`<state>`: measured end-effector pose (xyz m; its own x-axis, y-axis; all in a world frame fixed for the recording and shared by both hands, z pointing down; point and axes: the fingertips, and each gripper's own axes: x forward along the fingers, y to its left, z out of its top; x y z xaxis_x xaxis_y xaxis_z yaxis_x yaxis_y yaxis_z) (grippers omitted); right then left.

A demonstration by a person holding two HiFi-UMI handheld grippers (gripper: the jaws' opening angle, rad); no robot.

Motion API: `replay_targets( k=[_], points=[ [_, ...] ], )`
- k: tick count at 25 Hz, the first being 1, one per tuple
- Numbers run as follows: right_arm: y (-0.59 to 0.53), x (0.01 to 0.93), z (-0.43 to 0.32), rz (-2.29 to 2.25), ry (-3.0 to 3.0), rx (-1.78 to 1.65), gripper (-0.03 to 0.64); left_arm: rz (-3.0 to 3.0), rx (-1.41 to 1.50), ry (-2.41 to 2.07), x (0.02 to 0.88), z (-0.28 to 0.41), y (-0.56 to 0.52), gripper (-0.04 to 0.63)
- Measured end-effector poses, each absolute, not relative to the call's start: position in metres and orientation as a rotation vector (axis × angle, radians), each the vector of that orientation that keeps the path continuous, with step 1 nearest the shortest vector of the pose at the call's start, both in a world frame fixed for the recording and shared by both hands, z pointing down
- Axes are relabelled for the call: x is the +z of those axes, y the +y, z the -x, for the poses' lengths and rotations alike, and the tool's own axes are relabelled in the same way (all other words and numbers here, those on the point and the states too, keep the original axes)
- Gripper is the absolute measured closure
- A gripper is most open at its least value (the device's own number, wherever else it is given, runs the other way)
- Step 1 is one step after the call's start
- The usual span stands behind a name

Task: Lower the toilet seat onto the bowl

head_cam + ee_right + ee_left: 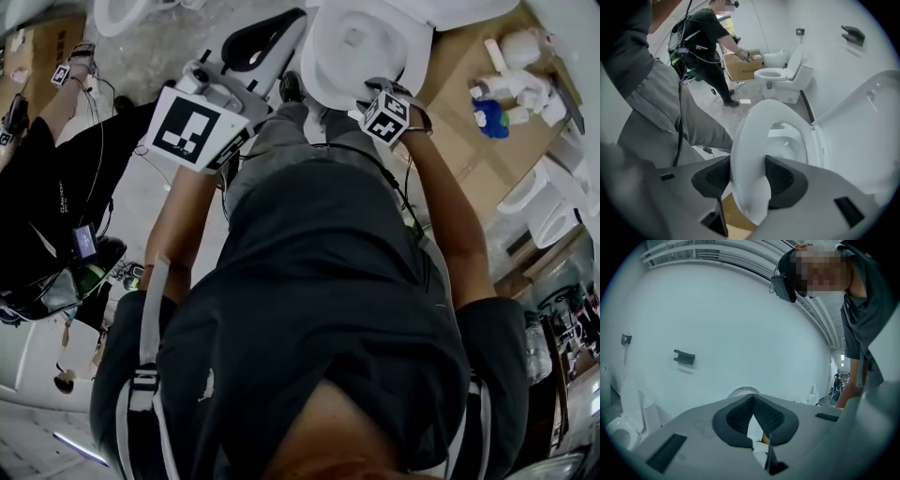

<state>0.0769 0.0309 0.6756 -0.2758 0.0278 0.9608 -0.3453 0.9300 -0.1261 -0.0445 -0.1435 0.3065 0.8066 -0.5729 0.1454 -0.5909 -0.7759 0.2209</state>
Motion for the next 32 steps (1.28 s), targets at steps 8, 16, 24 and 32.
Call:
replay_targets(
  k=[8,16,24,32],
  points=[
    [0.062,0.718,-0.067,-0.194,-1.803,0.65,0.373,-2.707,0.134,-0.899,0.325,0.05,-0.138,0.592],
    [0.078,0.754,-0.057,-0.168,-1.798,0.752,0.365,-2.676,0.166,-0.888,0.351,0.056,-0.132,0.592],
    [0.108,0.802,-0.05,-0.128,-1.74,0.86,0.36,-2.631,0.204,-0.9,0.373,0.062,-0.129,0.592],
    [0.125,0.845,-0.047,-0.065,-1.672,0.87,0.36,-2.524,0.19,-0.995,0.397,0.101,-0.135,0.592]
  ],
)
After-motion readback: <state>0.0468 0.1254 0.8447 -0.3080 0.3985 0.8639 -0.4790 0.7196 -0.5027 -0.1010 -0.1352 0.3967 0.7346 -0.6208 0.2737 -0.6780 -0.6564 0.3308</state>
